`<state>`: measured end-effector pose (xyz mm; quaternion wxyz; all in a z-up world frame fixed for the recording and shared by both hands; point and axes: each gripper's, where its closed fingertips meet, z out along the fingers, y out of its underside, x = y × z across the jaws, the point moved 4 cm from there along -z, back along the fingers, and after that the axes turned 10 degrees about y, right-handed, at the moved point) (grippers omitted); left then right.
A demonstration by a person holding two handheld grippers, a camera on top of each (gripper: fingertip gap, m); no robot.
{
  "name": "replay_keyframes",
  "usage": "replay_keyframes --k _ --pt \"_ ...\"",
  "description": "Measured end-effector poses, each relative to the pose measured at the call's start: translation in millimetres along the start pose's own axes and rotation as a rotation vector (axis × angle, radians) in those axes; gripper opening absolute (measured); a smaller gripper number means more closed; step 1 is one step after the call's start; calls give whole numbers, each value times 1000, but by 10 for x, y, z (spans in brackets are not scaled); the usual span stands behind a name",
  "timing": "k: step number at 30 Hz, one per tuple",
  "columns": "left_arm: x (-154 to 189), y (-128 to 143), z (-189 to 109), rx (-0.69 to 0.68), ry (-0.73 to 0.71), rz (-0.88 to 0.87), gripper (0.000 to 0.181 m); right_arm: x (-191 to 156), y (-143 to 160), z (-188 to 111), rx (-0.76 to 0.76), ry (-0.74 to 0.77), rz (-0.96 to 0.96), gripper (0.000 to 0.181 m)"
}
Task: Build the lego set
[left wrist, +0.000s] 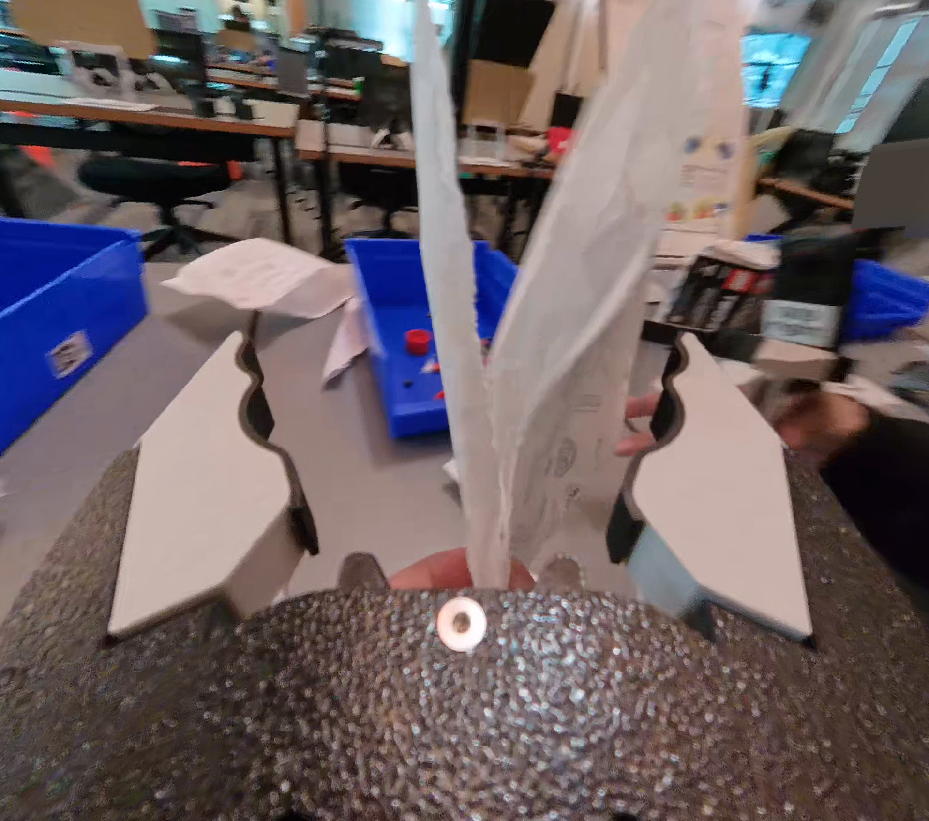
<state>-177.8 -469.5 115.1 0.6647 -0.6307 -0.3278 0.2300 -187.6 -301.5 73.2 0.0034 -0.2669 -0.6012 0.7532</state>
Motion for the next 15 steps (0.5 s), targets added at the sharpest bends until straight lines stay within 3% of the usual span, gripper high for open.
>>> replay_keyframes --k 5,8,11,13,15 --pt "582 -34 158 -13 318 -78 155 -245 -146 -12 149 -236 185 114" --pt "855 95 275 -31 476 -77 155 -388 -188 -139 223 -369 205 143" --pt "894 216 377 20 423 -36 154 -198 -216 -255 269 -262 281 111" --pt "995 253 404 135 429 13 147 -202 -182 -371 272 -258 236 131" --pt "1059 327 443 214 399 38 146 -185 -151 -441 276 -196 177 136"
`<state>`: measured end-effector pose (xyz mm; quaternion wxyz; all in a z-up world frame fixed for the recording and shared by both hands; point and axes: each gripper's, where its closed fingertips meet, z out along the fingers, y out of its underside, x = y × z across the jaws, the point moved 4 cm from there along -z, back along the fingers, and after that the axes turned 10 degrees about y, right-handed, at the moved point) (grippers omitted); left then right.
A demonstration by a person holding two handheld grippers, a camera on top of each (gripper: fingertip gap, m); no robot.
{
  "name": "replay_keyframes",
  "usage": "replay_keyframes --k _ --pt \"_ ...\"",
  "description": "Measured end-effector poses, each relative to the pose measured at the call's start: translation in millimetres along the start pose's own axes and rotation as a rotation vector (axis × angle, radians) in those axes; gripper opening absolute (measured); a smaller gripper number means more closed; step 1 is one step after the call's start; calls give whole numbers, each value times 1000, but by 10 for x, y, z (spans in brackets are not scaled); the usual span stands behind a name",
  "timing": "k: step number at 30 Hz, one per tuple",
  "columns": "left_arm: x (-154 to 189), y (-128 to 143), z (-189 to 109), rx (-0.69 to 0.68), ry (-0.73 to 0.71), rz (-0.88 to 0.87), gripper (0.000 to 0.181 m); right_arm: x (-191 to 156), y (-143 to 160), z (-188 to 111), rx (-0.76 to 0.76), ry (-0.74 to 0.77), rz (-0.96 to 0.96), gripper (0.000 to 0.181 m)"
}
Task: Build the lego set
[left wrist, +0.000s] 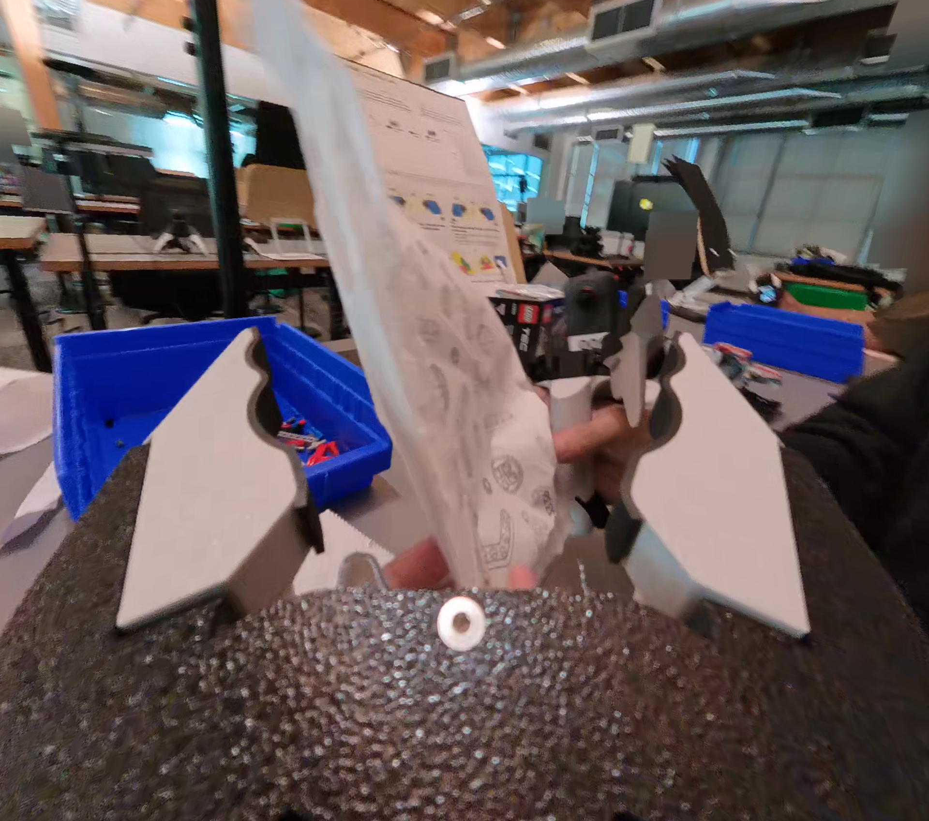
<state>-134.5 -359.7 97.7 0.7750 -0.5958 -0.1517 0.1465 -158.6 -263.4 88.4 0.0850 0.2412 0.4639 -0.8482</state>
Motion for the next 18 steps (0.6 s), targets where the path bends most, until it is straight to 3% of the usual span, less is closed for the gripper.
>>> replay_keyframes --k 2,6,8,10,11,12,13,18 --pt "6 173 65 -16 -41 -76 141 12 3 -61 4 63 -102 131" --pt "6 463 194 -133 -129 -209 143 -94 86 -143 -85 -5 -162 136" --pt "117 553 270 -195 -91 -180 147 -147 -15 -206 -62 -61 -86 137" --pt "291 589 378 -208 3 -195 150 -106 -161 -259 0 -39 -72 152" --pt "353 568 426 -182 36 -202 150 36 -203 -271 14 85 -87 147" --pt "380 556 457 -164 42 -193 150 173 -200 -290 -6 206 -93 120" --pt "375 555 468 -161 20 -175 150 244 -187 -305 -26 268 -97 110" --pt "372 518 465 -114 12 -167 150 216 -262 -336 17 266 -162 107"
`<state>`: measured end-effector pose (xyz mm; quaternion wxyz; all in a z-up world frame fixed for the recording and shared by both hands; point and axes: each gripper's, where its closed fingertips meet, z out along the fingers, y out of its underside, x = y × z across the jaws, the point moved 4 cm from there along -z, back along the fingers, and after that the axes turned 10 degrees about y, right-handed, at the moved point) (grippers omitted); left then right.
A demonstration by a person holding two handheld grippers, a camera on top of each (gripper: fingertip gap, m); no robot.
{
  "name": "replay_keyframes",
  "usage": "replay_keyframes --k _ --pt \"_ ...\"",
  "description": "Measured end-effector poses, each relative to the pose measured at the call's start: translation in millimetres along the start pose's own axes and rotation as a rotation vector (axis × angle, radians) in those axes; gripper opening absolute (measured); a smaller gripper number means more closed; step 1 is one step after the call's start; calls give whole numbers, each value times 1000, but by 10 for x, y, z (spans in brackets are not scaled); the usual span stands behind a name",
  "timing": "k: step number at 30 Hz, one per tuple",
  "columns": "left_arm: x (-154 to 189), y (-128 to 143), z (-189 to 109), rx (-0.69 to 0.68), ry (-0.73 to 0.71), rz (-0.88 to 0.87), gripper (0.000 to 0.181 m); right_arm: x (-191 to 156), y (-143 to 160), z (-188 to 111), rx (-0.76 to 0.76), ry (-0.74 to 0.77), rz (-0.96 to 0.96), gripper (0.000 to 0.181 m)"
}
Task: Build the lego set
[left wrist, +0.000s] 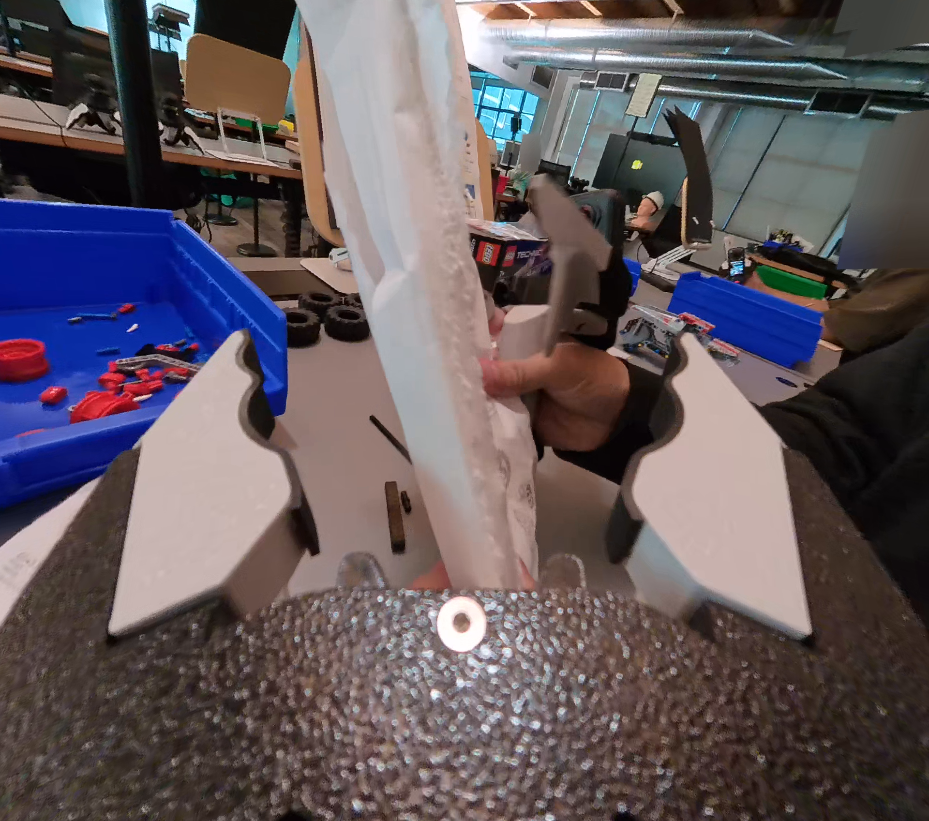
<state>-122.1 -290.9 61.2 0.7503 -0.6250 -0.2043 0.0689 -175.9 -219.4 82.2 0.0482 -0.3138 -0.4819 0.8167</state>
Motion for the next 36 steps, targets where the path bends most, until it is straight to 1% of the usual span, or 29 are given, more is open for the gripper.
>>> replay_keyframes --k 1,3,4,7,8,10,11,13,14,16,17,20,21,22,24,25,26,27,29,30,31,33,35,36 --pt "-4 1 2 0 3 -13 150 -45 -36 -9 17 -57 4 114" --pt "9 11 29 -14 30 -44 151 -105 -152 -39 77 -167 52 139" --pt "15 22 48 -33 45 -50 151 -83 -234 -51 111 -186 79 144" --pt "6 26 105 -57 65 -30 152 94 -494 -70 189 -154 95 158" --pt "15 18 131 -59 91 -42 152 138 -563 -70 202 -148 95 158" --pt "43 -19 154 -47 120 -38 152 253 -588 -18 181 -62 57 155" --pt "15 -28 148 -47 103 -10 152 299 -568 11 163 -11 23 151" --pt "-124 -50 73 -38 -14 52 151 347 -557 47 162 69 -17 133" --pt "-190 -63 21 -25 -59 73 151 331 -564 55 171 75 -28 129" --pt "-244 -97 -69 11 -73 71 151 317 -581 78 185 110 -57 130" --pt "-229 -119 -107 26 -49 48 151 296 -591 91 198 108 -66 131" --pt "-160 -91 -140 0 69 -30 153 114 -571 139 178 -69 -21 150" --pt "-147 -64 -142 -18 94 -57 153 87 -590 164 173 -105 7 151" --pt "-137 -23 -144 -47 111 -63 153 80 -610 198 167 -118 27 147" --pt "-146 65 -162 -118 99 -23 153 59 -695 245 189 -153 56 138" --pt "-166 50 -179 -120 76 -4 153 66 -743 270 209 -148 58 134" --pt "-165 5 -200 -100 74 8 153 113 -731 319 188 -91 25 130" --pt "-148 -46 -228 -60 93 8 153 194 -692 376 154 9 -25 125" --pt "-163 -156 -297 42 116 -16 153 309 -620 441 106 153 -121 117" --pt "-196 -179 -337 71 117 -33 153 340 -596 465 96 190 -140 114" --pt "-242 -174 -377 79 108 -53 153 343 -591 485 105 197 -154 114" --pt "-348 -138 -458 52 74 -110 153 359 -607 521 137 206 -190 115" --pt "-440 -128 -526 43 38 -150 153 310 -636 561 172 127 -152 127" --pt "-490 -128 -560 46 11 -161 153 261 -639 585 180 79 -145 130"
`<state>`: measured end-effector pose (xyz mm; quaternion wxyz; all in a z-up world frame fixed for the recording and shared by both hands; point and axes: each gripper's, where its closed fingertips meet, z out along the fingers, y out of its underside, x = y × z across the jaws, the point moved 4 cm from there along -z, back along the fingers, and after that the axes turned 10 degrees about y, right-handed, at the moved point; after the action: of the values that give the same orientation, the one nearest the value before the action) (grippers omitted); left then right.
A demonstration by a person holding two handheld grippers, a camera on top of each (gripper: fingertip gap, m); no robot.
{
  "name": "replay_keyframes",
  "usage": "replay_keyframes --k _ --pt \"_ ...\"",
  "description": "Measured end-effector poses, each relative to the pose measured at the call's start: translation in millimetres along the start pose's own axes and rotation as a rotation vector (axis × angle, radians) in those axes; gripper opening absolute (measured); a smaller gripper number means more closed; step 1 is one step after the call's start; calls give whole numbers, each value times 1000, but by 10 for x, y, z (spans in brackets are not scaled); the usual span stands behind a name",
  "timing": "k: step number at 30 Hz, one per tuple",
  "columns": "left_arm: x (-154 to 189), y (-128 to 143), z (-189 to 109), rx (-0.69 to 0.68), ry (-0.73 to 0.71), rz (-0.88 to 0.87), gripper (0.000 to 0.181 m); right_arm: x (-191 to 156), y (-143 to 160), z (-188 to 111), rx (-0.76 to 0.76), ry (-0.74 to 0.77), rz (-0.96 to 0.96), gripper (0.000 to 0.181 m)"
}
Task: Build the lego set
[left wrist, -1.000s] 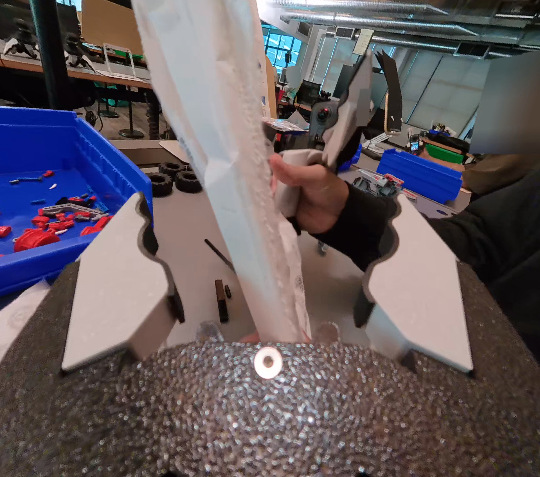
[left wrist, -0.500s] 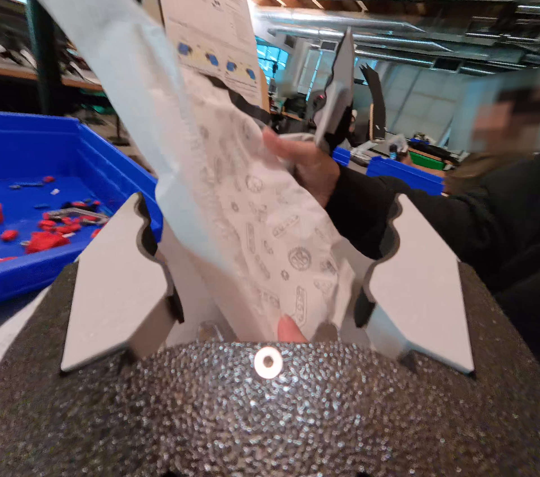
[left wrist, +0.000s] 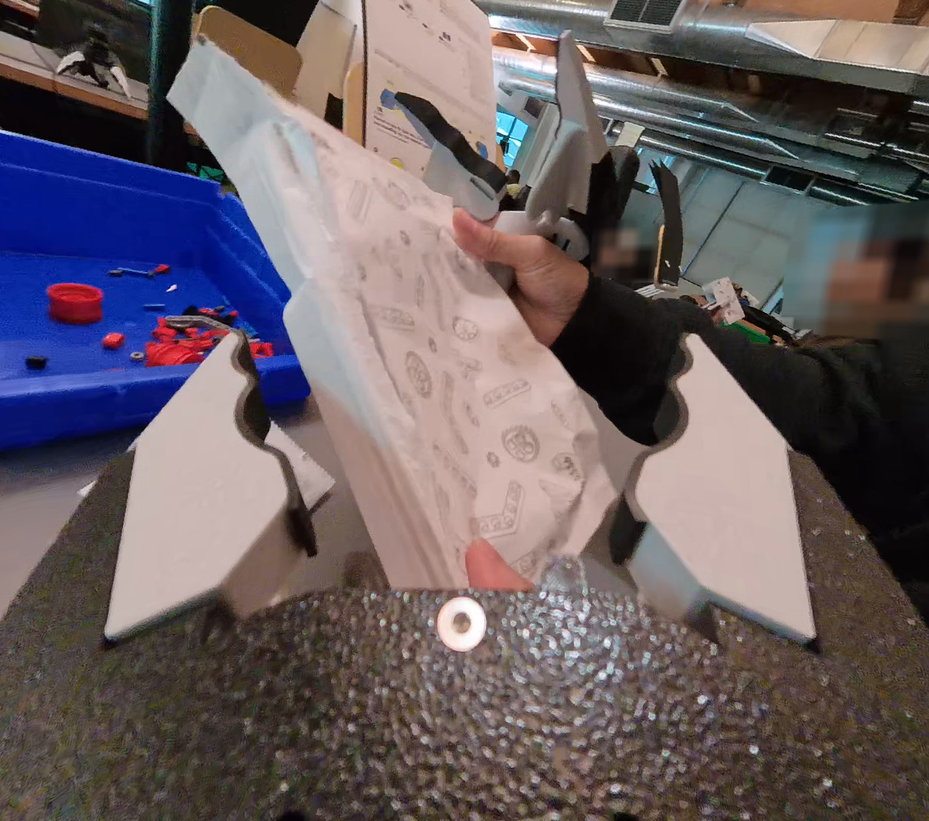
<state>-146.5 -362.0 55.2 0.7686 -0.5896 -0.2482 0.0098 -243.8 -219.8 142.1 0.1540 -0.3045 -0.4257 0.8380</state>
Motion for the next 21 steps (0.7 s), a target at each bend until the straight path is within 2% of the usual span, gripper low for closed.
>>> replay_keyframes --k 2,4,6,8,12,15,18,21 --pt "-141 15 -88 -22 -104 -14 153 -71 70 63 -54 -29 -46 135" --pt "-293 30 -220 -66 -223 7 153 -50 162 118 -152 33 -198 136" --pt "-403 17 -368 -73 -302 34 153 -12 167 130 -220 102 -356 128" --pt "-484 -11 -479 -48 -357 38 153 -61 142 109 -264 94 -437 130" --pt "-530 -36 -641 -14 -357 9 153 -137 32 -9 -264 74 -381 137" --pt "-619 -20 -916 -31 -422 19 153 -151 -94 -209 -221 64 -401 142" --pt "-760 -4 -1232 -3 -512 33 153 -52 -213 -446 -225 107 -446 142" --pt "-839 4 -1354 48 -502 8 153 121 -236 -689 -297 159 -460 143"
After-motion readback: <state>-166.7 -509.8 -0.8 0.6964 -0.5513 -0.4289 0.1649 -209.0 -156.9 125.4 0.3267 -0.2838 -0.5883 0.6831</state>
